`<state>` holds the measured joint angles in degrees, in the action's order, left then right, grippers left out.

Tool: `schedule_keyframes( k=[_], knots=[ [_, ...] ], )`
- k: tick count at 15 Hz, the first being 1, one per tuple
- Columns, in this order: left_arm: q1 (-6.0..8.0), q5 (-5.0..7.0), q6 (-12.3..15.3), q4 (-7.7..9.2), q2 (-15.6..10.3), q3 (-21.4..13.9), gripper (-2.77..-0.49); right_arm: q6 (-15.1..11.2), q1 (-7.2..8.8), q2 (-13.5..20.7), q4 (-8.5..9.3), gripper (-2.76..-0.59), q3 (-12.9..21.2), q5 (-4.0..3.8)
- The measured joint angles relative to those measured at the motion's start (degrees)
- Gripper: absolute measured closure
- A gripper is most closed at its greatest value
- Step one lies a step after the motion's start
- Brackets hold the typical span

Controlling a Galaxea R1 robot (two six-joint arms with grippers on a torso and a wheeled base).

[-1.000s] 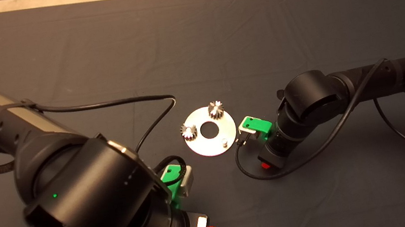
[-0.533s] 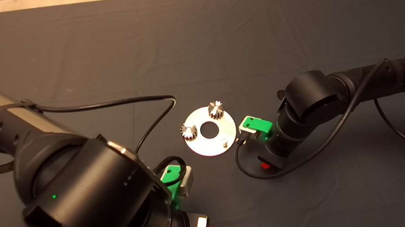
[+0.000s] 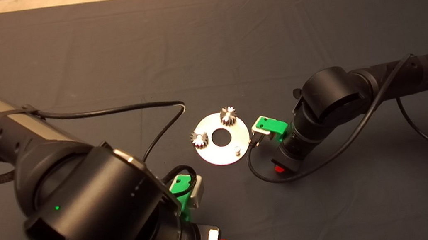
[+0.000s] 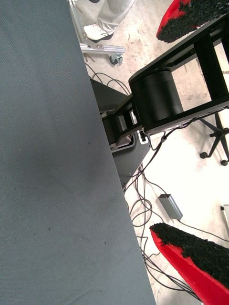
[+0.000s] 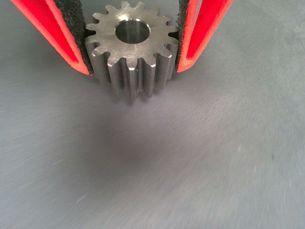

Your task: Install three planetary gears onto the carrier pins

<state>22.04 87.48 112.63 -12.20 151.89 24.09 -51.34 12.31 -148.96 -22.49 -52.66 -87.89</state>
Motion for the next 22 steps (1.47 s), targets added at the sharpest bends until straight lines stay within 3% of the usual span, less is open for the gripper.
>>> schedule_keyframes(
  k=[6,11,17,22],
  knots=[
    [0.00,0.00,0.02,0.00,0.00,0.00,-2.75,-0.16,1.28,-0.11,0.23,-1.04,0.25,0.00],
    [0.00,0.00,0.07,0.00,0.00,0.00,-2.75,-0.86,3.28,-0.50,0.48,-1.00,0.40,-0.04],
    [0.00,0.00,0.33,0.00,0.01,0.00,-2.75,-4.16,5.05,-4.41,1.39,-1.00,0.38,0.09],
    [0.01,0.00,0.51,0.02,0.04,0.00,-2.75,-6.21,5.46,-7.61,3.62,-1.00,-1.60,0.00]
  ],
)
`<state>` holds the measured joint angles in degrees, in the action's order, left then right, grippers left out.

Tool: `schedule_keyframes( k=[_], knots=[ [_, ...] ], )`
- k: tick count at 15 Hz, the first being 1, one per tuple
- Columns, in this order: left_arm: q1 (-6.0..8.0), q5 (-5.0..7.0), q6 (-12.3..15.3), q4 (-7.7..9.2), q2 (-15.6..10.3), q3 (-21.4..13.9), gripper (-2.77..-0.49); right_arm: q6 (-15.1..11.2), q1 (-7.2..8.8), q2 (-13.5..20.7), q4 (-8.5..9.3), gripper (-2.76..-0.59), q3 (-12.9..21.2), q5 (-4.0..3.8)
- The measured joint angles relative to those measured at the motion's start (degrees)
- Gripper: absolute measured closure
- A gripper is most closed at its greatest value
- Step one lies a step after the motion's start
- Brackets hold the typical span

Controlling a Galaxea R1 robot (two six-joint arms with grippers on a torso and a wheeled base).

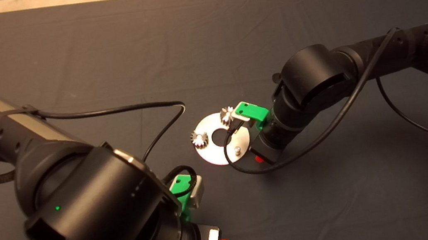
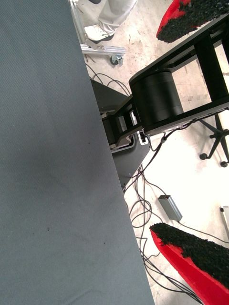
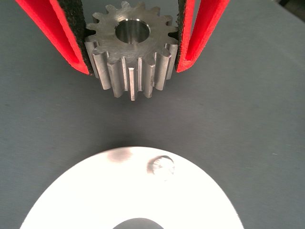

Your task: Install three planetary gears onto the carrier pins

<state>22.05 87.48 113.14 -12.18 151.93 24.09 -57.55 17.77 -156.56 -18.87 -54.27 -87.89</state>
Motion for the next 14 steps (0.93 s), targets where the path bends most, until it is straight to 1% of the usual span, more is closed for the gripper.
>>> schedule_keyframes(
  k=[4,6,10,14],
  knots=[
    [0.01,0.00,0.00,-0.02,-0.02,0.00,-2.75,-0.79,0.00,-2.47,1.34,-1.00,-2.73,0.00],
    [0.01,0.00,0.00,0.00,0.00,0.00,-2.75,-0.83,0.02,-4.13,2.04,-1.00,-4.99,0.00],
    [-0.01,0.00,0.00,0.00,-0.02,0.00,-2.75,-0.80,0.02,-6.31,2.29,-0.99,-9.05,-0.01],
    [-0.01,0.00,0.00,-0.02,-0.02,0.00,-2.75,-0.61,0.01,-8.02,2.41,-0.99,-12.37,0.00]
  ],
)
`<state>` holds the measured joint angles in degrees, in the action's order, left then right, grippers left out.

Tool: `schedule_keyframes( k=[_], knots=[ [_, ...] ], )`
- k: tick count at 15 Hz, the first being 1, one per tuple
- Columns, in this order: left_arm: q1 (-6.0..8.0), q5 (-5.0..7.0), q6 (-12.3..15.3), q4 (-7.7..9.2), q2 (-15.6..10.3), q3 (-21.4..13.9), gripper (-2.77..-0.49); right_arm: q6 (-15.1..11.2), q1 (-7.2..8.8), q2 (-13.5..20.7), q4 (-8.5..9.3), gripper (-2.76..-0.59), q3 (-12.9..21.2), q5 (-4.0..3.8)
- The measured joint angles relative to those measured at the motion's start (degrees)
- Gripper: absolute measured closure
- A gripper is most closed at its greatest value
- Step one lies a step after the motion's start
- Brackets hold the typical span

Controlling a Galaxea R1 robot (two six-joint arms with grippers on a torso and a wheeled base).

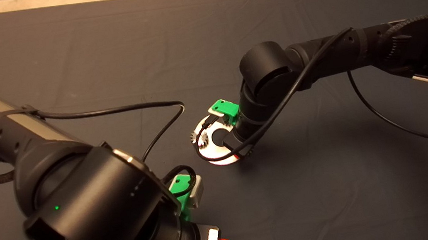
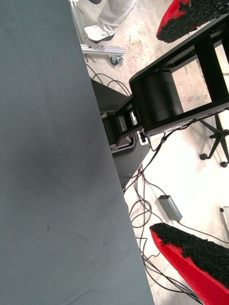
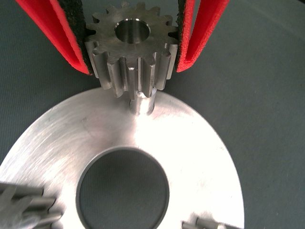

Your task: Install three planetary gears onto the carrier pins

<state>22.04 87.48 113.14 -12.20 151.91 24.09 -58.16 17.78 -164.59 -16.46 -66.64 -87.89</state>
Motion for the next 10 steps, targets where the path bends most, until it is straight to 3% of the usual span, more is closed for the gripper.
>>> schedule_keyframes(
  k=[10],
  knots=[
    [-0.60,0.00,-0.02,-0.02,0.00,0.00,-2.75,0.28,0.57,-2.61,0.43,-0.99,-3.50,-0.13]
  ],
)
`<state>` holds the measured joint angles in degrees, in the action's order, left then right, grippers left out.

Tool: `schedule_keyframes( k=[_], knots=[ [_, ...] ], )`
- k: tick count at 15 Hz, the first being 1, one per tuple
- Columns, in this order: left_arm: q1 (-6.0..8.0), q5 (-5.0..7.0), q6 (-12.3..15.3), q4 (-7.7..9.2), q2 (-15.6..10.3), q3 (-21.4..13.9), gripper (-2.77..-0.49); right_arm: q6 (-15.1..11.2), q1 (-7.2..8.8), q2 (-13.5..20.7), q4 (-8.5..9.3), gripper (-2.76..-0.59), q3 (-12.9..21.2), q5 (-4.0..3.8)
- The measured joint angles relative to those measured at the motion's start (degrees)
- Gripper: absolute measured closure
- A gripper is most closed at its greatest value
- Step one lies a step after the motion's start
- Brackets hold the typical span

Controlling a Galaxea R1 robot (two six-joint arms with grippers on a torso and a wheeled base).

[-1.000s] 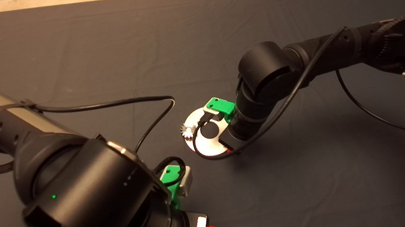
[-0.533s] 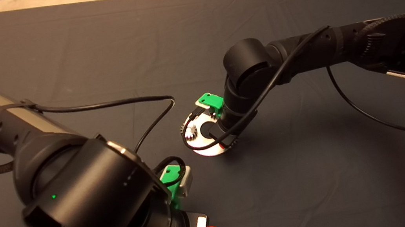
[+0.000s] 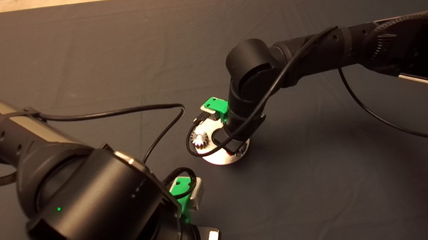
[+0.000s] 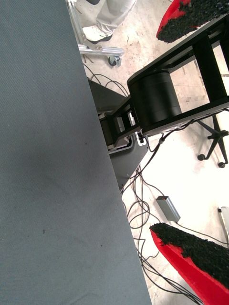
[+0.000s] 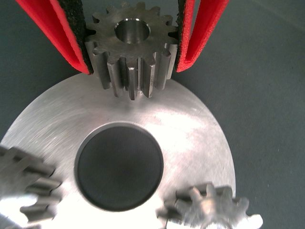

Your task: Install three planetary gears onto the carrier pins

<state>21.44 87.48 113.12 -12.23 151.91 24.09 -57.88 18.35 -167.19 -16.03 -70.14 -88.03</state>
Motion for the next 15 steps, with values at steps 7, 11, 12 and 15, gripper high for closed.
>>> schedule_keyframes(
  k=[7,11,12,15],
  knots=[
    [-0.02,0.00,0.01,0.00,0.00,-0.11,-2.75,0.15,0.28,-0.17,0.00,-0.99,-0.39,0.16],
    [-0.02,0.00,0.02,0.00,0.00,-0.11,-2.75,0.15,0.28,-0.17,0.00,-0.99,-0.69,0.16],
    [-0.02,0.00,0.02,0.00,0.00,-0.11,-2.75,0.15,0.25,-0.17,0.00,-0.99,-0.69,0.16],
    [-0.02,0.00,0.00,0.00,0.00,-0.11,-2.75,0.15,0.25,-0.17,0.00,-0.99,-0.69,0.16]
  ],
)
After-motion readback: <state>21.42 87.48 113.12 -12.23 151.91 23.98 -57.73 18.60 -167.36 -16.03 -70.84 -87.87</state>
